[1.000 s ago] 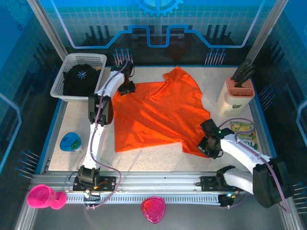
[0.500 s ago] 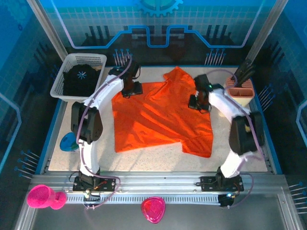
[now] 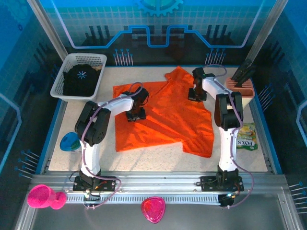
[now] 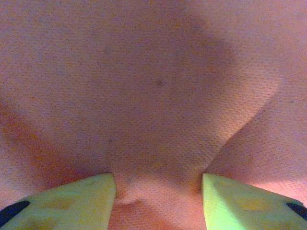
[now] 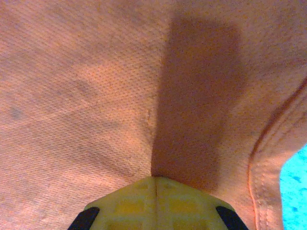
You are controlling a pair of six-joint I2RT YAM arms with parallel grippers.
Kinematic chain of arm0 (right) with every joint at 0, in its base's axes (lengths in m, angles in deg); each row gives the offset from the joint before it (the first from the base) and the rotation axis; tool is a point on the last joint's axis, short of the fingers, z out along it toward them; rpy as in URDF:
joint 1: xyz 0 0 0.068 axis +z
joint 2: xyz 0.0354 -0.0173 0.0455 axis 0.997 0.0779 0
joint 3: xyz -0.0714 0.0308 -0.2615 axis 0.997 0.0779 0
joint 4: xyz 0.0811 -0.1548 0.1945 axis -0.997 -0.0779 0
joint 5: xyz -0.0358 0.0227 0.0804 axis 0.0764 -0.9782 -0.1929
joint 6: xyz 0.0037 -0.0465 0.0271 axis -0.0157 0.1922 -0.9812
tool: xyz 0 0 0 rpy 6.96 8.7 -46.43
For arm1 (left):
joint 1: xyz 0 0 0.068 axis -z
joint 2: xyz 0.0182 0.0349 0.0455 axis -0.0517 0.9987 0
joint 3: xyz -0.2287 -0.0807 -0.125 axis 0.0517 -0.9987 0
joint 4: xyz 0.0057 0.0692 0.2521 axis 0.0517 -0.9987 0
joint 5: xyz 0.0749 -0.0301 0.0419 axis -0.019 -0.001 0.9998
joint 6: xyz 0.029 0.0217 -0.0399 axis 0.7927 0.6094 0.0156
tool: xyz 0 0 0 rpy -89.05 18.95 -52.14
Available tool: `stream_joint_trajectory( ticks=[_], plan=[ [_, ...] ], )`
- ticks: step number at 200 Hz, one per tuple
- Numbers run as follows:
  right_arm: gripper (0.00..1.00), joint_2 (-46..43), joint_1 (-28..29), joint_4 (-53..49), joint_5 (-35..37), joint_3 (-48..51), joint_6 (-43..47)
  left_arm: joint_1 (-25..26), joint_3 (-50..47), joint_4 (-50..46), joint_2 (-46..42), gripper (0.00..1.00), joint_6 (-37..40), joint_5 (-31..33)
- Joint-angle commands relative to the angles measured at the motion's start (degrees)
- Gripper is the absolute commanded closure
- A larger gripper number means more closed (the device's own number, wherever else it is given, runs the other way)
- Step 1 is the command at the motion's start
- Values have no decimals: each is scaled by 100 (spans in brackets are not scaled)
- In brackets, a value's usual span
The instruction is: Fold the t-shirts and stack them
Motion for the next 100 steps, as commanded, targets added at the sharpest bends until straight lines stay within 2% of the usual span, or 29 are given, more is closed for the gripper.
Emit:
stream_joint_trajectory(
  ticks=[1,53,80,100],
  plan=[
    [100,-293,-109,-334,128,774,-391,19,-382,125,162,49,-217,42],
    [100,-920,-134,22,-77,1768,-542,152,-1149,361,-239,49,-359,-135],
    [100,-983,-136,29,-12,1739,-530,332,-1324,489,-383,48,-455,-205],
    [100,-936,-146,-83,11,1460,-444,351,-985,316,-470,46,-339,-111]
  ],
)
